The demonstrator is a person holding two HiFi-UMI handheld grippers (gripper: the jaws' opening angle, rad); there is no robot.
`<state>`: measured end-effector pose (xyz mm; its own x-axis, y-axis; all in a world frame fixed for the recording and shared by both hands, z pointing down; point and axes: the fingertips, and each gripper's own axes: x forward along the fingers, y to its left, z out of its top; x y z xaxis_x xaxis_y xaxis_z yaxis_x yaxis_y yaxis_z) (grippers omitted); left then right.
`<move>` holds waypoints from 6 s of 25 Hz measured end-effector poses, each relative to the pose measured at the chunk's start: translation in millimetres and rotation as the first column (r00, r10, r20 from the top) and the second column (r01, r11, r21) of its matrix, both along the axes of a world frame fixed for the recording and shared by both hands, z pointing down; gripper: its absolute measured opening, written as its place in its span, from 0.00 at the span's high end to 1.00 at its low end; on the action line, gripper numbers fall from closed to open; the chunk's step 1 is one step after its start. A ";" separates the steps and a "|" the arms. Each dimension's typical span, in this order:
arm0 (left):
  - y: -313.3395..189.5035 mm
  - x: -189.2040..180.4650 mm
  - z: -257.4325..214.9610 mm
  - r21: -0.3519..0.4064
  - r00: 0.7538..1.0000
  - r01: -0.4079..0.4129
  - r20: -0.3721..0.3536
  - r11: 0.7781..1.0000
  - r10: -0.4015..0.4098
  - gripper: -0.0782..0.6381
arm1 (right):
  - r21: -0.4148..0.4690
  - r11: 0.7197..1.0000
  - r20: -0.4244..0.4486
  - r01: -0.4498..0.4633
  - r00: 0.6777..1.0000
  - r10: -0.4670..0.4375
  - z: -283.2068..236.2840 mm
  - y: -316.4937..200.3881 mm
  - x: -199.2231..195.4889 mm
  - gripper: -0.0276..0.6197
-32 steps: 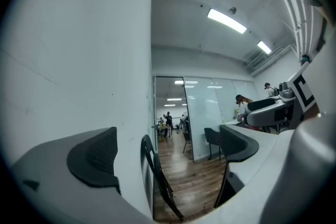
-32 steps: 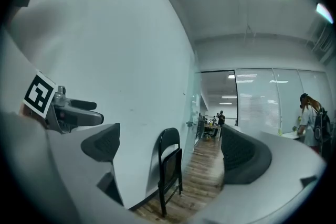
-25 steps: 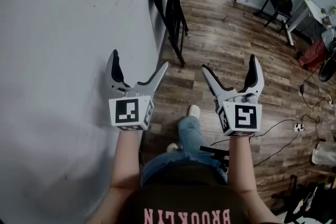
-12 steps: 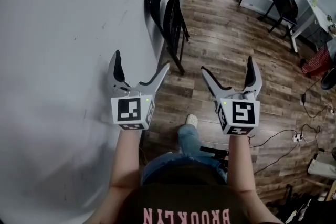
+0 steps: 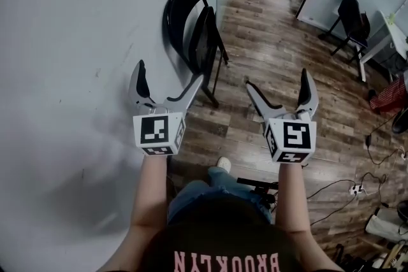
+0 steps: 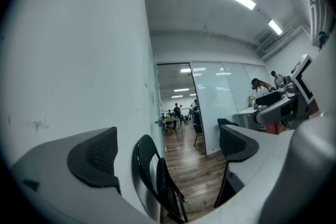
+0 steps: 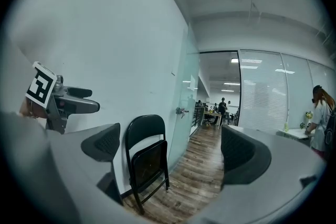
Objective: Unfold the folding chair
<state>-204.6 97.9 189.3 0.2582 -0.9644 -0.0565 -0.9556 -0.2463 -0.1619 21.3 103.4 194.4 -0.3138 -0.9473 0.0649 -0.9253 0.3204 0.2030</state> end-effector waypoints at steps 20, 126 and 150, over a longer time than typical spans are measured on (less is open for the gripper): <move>-88.2 35.9 21.9 -0.076 0.998 0.042 0.054 0.996 -0.038 0.09 | -0.052 0.999 0.040 -0.001 0.999 0.003 34.6 -74.4 61.4 0.07; -315.5 -27.2 188.0 -0.656 0.958 0.216 -0.003 0.723 -0.288 0.62 | -0.635 0.525 0.661 0.566 0.750 -0.009 340.5 -337.5 -196.7 0.78; -342.0 95.7 131.0 -0.601 0.994 0.028 -0.068 0.798 -0.086 0.74 | -0.610 0.515 0.723 0.603 0.689 0.049 339.6 -316.0 -70.5 0.76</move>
<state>-108.9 -244.1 320.3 0.2235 -0.8259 0.5176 -0.9739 -0.2109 0.0839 -49.2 -212.6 534.1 -0.8133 -0.4475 0.3719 -0.5263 0.2933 -0.7981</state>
